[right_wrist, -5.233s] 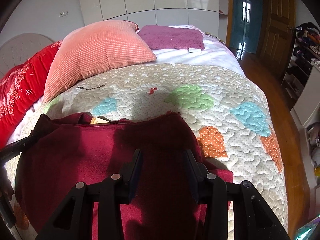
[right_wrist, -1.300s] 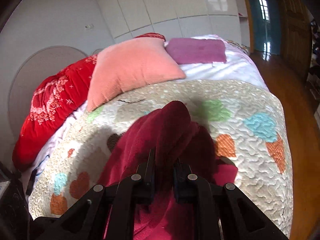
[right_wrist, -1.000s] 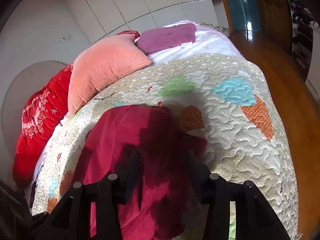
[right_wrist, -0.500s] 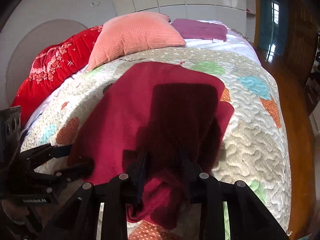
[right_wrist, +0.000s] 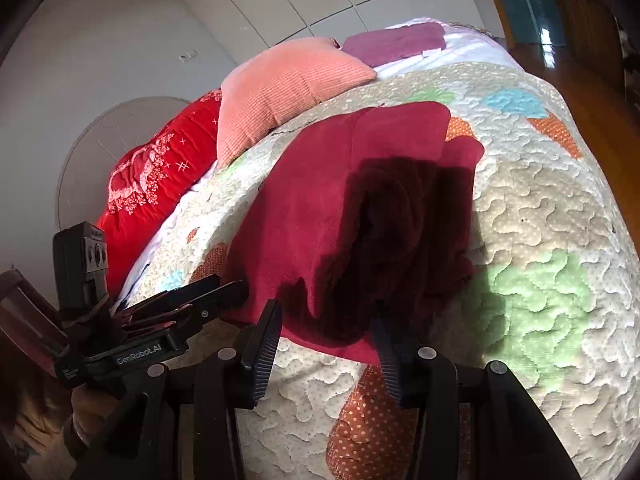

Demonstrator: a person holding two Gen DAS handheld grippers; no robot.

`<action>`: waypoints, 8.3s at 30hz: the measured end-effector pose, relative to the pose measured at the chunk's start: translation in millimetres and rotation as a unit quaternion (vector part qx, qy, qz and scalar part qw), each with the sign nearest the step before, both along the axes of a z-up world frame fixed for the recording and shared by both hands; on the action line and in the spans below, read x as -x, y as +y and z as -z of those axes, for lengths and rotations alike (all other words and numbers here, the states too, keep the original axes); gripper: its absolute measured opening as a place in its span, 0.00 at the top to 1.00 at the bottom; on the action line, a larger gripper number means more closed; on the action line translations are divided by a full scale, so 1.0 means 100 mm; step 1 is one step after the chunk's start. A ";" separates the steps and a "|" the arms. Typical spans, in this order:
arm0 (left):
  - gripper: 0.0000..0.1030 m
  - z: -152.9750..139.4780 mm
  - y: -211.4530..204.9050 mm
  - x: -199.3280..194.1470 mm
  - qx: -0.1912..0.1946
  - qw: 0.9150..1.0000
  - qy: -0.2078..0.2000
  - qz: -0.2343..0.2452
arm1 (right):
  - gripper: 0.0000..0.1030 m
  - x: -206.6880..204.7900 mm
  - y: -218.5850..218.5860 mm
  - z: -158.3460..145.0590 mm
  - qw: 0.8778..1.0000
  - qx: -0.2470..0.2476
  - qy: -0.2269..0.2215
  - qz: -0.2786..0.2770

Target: Fold small clothes

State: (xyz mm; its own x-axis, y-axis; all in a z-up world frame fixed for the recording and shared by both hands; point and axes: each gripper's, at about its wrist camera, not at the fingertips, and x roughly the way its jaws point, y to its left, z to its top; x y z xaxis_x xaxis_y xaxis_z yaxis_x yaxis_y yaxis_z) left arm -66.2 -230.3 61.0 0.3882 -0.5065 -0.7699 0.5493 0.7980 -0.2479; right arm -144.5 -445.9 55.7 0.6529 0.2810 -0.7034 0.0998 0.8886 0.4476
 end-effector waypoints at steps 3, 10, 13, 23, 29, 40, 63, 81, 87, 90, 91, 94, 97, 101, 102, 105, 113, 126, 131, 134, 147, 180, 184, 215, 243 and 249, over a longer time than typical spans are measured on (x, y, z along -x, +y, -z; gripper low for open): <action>0.31 -0.04 0.03 0.05 0.002 1.000 0.004 0.002 | 0.87 0.11 0.00 -0.10 0.999 0.029 -0.024 0.006; 0.32 0.02 -0.01 0.11 -0.017 1.000 -0.003 -0.001 | 0.92 0.21 -0.01 0.08 0.998 0.061 0.004 0.022; 0.31 0.00 0.01 0.16 -0.025 1.000 -0.014 -0.001 | 0.92 0.28 -0.01 -0.04 0.998 0.055 -0.009 0.024; 0.32 -0.20 0.03 0.14 -0.035 0.997 -0.061 -0.017 | 0.68 0.40 0.12 -0.49 0.996 0.053 -0.060 0.029; 0.32 -0.21 -0.06 0.03 -0.039 0.997 -0.068 -0.019 | 0.68 0.14 0.20 -0.56 0.994 0.075 -0.071 0.038; 0.31 -0.06 -0.25 -0.19 -0.049 0.997 -0.057 -0.019 | 0.68 -0.28 -0.01 -0.25 0.994 0.089 -0.025 0.059; 0.29 0.06 -0.41 -0.15 -0.058 0.997 -0.049 -0.005 | 0.82 -0.20 -0.04 -0.10 0.997 0.043 -0.033 0.052; 0.29 0.08 -0.41 -0.14 -0.057 0.997 -0.048 0.002 | 0.94 -0.03 0.00 -0.13 0.997 0.042 -0.044 0.041; 0.29 0.08 -0.41 -0.14 -0.058 0.997 -0.047 0.003 | 0.94 -0.03 -0.03 -0.03 0.997 0.049 -0.029 0.049; 0.28 0.10 -0.42 -0.13 -0.060 0.997 -0.046 0.005 | 0.94 -0.02 -0.08 0.01 0.998 0.035 -0.022 0.053; 0.28 0.10 -0.42 -0.13 -0.061 0.997 -0.047 0.005 | 0.94 0.01 -0.09 -0.01 0.998 0.027 -0.025 0.054; 0.28 0.10 -0.43 -0.12 -0.061 0.997 -0.049 0.004 | 0.93 0.13 -0.09 -0.20 0.997 0.013 -0.051 0.056; 0.27 0.11 -0.44 -0.11 -0.059 0.997 -0.047 0.003 | 0.92 0.20 -0.08 -0.44 0.994 0.018 -0.089 0.066; 0.27 0.12 -0.46 -0.10 -0.059 0.997 -0.048 0.002 | 0.92 -0.03 -0.06 -0.59 0.993 0.043 -0.089 0.065; 0.27 0.12 -0.46 -0.09 -0.059 0.997 -0.048 0.001 | 0.92 -0.11 -0.05 -0.58 0.993 0.050 -0.086 0.063; 0.26 0.12 -0.46 -0.09 -0.060 0.997 -0.048 0.001 | 0.92 -0.33 -0.06 -0.43 0.995 0.067 -0.052 0.056; 0.24 0.15 -0.46 -0.10 -0.059 0.997 -0.046 0.005 | 0.94 -0.35 -0.20 -0.06 0.992 0.103 -0.011 0.070; 0.24 0.07 -0.40 -0.11 -0.060 0.997 -0.043 0.005 | 0.94 -0.34 -0.17 -0.07 0.993 0.097 -0.003 0.061; 0.24 0.01 -0.37 -0.10 -0.058 0.997 -0.051 0.002 | 0.94 -0.29 -0.16 -0.08 0.994 0.089 -0.005 0.061; 0.24 -0.05 -0.35 -0.12 -0.054 0.997 -0.056 -0.001 | 0.90 -0.21 -0.17 -0.15 0.995 0.076 -0.020 0.059; 0.24 0.02 -0.28 -0.71 0.044 0.997 0.068 -0.001 | 0.31 -0.35 -0.62 -0.05 0.994 -0.003 -0.014 0.108; 0.46 -0.39 0.29 0.18 0.004 1.000 0.010 0.019 | 0.56 0.08 0.37 -0.33 0.997 -0.042 -0.063 0.021; 0.46 -0.24 0.39 0.42 -0.008 1.000 0.018 0.009 | 0.56 0.23 0.48 -0.15 0.998 -0.046 -0.041 0.015; 0.34 0.01 0.46 0.53 -0.024 0.999 0.005 -0.022 | 0.63 0.47 0.73 -0.03 0.992 0.128 -0.013 -0.003; 0.34 -0.47 0.71 1.02 -0.030 0.990 -0.119 -0.076 | 0.47 0.99 0.95 -0.62 0.984 0.151 -0.079 0.061; 0.34 -0.57 0.73 1.12 -0.027 0.986 -0.143 -0.080 | 0.42 1.07 0.99 -0.67 0.983 0.151 -0.086 0.062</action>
